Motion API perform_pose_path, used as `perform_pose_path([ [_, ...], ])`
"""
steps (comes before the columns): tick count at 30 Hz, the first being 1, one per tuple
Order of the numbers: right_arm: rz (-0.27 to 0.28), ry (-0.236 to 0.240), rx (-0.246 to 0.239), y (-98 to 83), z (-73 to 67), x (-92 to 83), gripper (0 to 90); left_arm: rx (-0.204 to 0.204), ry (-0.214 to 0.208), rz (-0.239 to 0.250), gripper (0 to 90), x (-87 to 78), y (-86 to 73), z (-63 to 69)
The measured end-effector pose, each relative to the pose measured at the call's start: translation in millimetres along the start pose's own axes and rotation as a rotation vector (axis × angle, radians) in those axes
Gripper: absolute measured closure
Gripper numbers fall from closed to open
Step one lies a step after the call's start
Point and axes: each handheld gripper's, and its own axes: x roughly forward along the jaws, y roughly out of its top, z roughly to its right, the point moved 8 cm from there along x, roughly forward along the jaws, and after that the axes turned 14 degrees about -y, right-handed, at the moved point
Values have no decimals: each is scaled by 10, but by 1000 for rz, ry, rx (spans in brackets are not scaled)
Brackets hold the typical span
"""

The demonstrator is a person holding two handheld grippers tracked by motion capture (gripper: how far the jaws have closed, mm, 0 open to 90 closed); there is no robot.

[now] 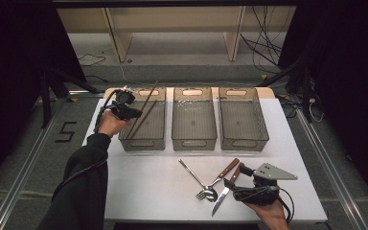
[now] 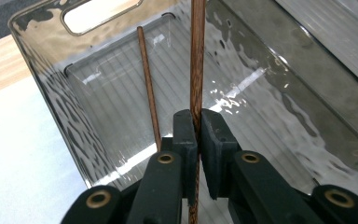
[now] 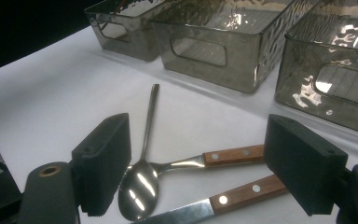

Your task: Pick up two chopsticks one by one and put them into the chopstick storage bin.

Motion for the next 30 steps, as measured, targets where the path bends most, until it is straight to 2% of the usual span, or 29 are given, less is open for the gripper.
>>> perform_pose_path([
  [4,0,-2,2,-2,4,3,240,-15,15,8,823,-19,3,-20],
  [7,-1,-1,3,-2,5,2,240,-28,13,16,734,-33,13,-22],
  [9,1,-2,2,-1,4,2,240,-34,19,6,709,-38,6,-23],
  [13,-1,-2,1,-1,3,0,240,-58,-1,13,566,-60,2,19],
  [16,0,-2,3,-1,4,0,240,-66,-22,22,423,-92,-2,72],
  [19,-1,-1,1,-2,2,-2,240,-78,-44,43,343,-128,-20,128],
  [22,0,-1,1,-1,3,-2,240,-63,-48,46,299,-179,-63,182],
  [27,1,3,0,6,-9,-2,240,-62,-76,86,244,-280,-137,282],
  [30,4,6,6,21,-18,-9,240,-42,-88,86,207,-309,-207,359],
])
